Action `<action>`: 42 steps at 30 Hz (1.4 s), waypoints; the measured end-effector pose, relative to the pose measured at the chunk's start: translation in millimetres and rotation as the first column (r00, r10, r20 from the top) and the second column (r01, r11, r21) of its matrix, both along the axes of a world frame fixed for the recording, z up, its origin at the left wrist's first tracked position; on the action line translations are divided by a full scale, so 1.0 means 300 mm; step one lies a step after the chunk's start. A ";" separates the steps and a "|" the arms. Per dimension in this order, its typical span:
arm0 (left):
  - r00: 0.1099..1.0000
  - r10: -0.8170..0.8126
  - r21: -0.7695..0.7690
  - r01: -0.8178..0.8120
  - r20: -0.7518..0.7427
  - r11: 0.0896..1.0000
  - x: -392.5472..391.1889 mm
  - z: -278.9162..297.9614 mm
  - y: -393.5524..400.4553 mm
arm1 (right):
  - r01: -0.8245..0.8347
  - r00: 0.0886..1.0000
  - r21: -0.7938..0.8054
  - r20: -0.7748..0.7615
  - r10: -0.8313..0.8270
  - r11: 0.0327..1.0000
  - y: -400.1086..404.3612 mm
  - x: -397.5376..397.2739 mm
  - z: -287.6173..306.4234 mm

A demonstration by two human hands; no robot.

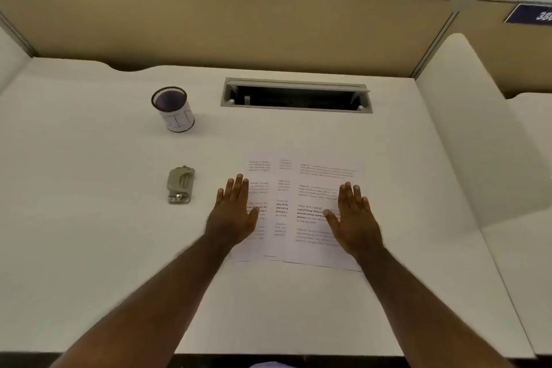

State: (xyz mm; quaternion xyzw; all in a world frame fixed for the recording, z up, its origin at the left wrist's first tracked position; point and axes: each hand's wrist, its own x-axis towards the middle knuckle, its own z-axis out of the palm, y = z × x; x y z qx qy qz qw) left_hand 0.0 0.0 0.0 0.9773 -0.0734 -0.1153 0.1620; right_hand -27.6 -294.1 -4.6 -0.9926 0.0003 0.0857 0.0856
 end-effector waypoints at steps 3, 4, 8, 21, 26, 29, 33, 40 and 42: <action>0.995 0.039 0.025 -0.037 -0.096 0.999 -0.041 -0.028 -0.002 | 0.029 0.999 -0.014 -0.016 -0.029 0.999 -0.004 -0.046 -0.034; 0.990 0.066 0.034 -0.063 -0.122 0.997 -0.060 -0.038 -0.004 | 0.035 0.998 -0.042 -0.047 -0.037 0.999 0.000 -0.067 -0.045; 0.973 0.157 0.034 -0.153 -0.172 0.988 -0.070 -0.045 -0.003 | 0.056 0.990 -0.084 -0.125 -0.066 0.995 0.004 -0.102 -0.065; 0.951 0.198 -0.003 -0.205 -0.237 0.979 -0.037 -0.033 -0.039 | 0.140 0.977 -0.051 -0.155 -0.146 0.989 -0.023 -0.099 -0.044; 0.965 0.189 0.112 -0.170 -0.183 0.979 -0.038 -0.021 -0.058 | 0.189 0.966 -0.022 -0.176 -0.190 0.982 -0.040 -0.088 -0.029; 0.980 0.189 0.207 -0.172 -0.063 0.963 -0.061 0.002 -0.080 | 0.243 0.948 -0.024 -0.207 -0.243 0.970 -0.040 -0.079 -0.025; 0.967 0.249 0.111 -0.242 -0.047 0.964 -0.082 0.024 -0.095 | 0.260 0.941 -0.021 -0.221 -0.258 0.966 -0.038 -0.079 -0.032; 0.889 0.387 -0.186 -0.434 -0.244 0.881 -0.080 0.029 -0.103 | 0.237 0.953 -0.002 -0.196 -0.233 0.972 -0.047 -0.085 -0.041; 0.863 0.426 -0.243 -0.490 -0.273 0.837 -0.071 0.033 -0.101 | 0.233 0.954 0.028 -0.203 -0.223 0.972 -0.047 -0.080 -0.043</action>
